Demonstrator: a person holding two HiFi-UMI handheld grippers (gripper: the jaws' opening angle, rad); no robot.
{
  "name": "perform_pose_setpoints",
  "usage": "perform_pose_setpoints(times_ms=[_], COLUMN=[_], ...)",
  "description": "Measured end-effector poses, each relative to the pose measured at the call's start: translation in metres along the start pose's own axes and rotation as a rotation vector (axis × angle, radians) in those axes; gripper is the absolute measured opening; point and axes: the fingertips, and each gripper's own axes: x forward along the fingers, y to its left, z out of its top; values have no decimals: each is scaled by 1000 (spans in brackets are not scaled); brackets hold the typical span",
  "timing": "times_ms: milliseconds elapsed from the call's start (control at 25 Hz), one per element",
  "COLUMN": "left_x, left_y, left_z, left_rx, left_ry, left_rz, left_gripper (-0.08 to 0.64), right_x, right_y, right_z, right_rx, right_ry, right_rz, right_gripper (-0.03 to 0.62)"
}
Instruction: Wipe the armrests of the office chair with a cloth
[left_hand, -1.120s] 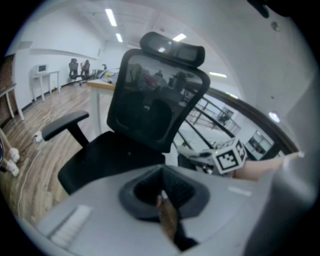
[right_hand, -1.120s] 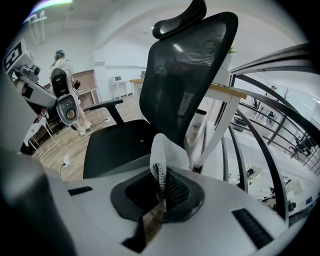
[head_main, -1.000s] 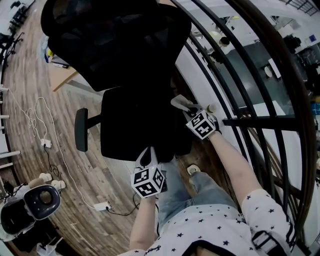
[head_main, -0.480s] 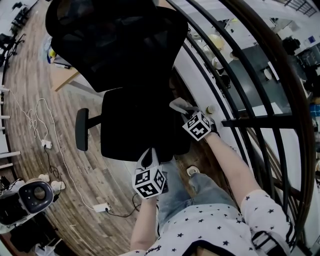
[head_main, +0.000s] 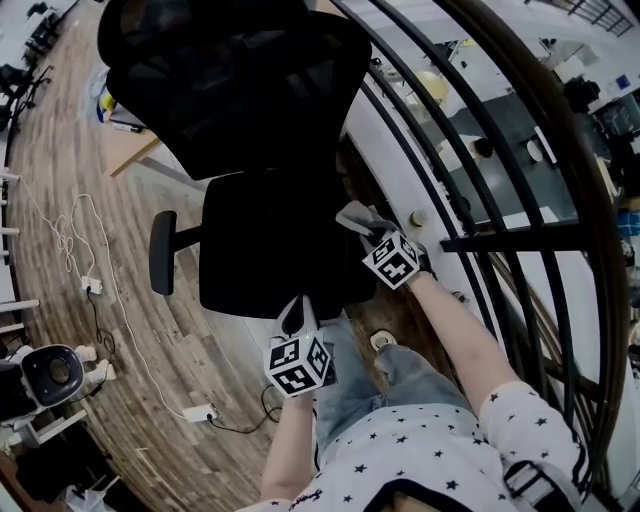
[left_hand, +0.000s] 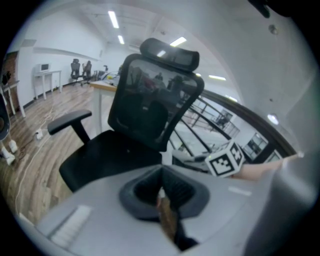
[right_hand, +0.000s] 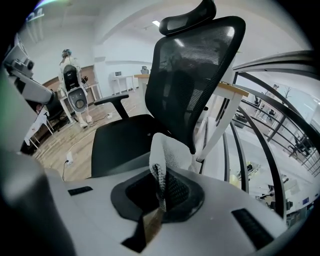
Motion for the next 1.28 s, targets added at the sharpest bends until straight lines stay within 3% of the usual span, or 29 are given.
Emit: perform_pose_setpoints(times_ms=[1280], left_x=[-34], left_y=[-17], left_z=[-14], left_rx=[-22], left_ry=[-27], left_rz=[17], left_gripper=[8], right_x=[-33], right_y=[77], right_z=[-39], right_rx=[-71], right_ry=[37], right_rz=[99], right_gripper=[26])
